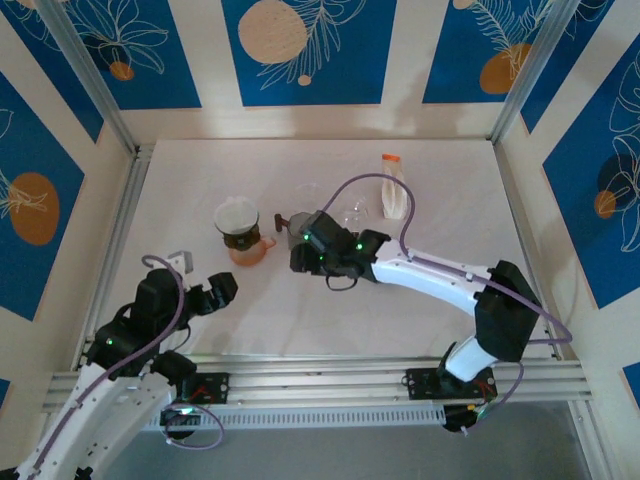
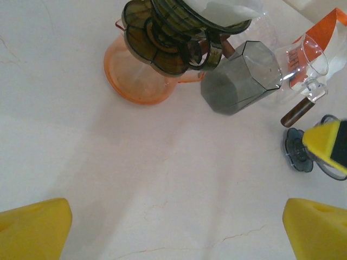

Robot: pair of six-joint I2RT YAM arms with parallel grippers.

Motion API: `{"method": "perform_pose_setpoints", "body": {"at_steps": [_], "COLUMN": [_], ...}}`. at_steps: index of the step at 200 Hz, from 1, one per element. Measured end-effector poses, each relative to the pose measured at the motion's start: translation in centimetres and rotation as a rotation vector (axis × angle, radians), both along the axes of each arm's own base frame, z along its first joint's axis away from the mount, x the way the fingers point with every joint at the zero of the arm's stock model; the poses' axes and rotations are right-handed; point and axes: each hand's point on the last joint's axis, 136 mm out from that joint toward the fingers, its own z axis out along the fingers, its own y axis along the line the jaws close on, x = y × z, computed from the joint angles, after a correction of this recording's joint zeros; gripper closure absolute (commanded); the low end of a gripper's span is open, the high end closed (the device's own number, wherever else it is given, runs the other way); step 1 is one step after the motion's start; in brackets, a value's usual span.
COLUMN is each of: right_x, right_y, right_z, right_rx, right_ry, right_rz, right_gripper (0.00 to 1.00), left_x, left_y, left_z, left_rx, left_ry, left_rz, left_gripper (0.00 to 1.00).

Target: Place the coffee filter in the dripper

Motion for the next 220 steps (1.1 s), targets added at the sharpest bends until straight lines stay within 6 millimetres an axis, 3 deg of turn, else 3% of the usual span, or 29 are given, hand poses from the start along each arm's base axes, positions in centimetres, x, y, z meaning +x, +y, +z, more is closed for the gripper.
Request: {"method": "perform_pose_setpoints", "body": {"at_steps": [23, 45, 89, 142, 220], "right_x": [3.0, 4.6, 7.0, 8.9, 9.5], "right_y": [0.1, -0.1, -0.8, -1.4, -2.3], "right_z": [0.0, -1.1, -3.5, -3.9, -5.8], "right_rx": [-0.029, -0.064, -0.113, -0.106, -0.13], "right_ry": [-0.014, -0.002, 0.039, 0.048, 0.108], "right_rz": [-0.054, -0.094, -0.176, -0.237, -0.264], "right_gripper": [0.4, 0.4, 0.4, 0.42, 0.76], "left_x": [0.0, 0.0, 0.0, 0.0, 0.0], "left_y": [-0.2, -0.3, -0.4, -0.4, -0.4], "left_z": [-0.1, 0.0, -0.6, -0.5, -0.4], "left_rx": [-0.007, -0.013, -0.016, -0.022, -0.025], "left_ry": [0.001, -0.001, 0.011, 0.005, -0.002], "left_rz": [-0.004, -0.01, -0.014, -0.011, -0.012], "left_gripper": [0.0, 0.0, 0.0, 0.0, 0.0]}}
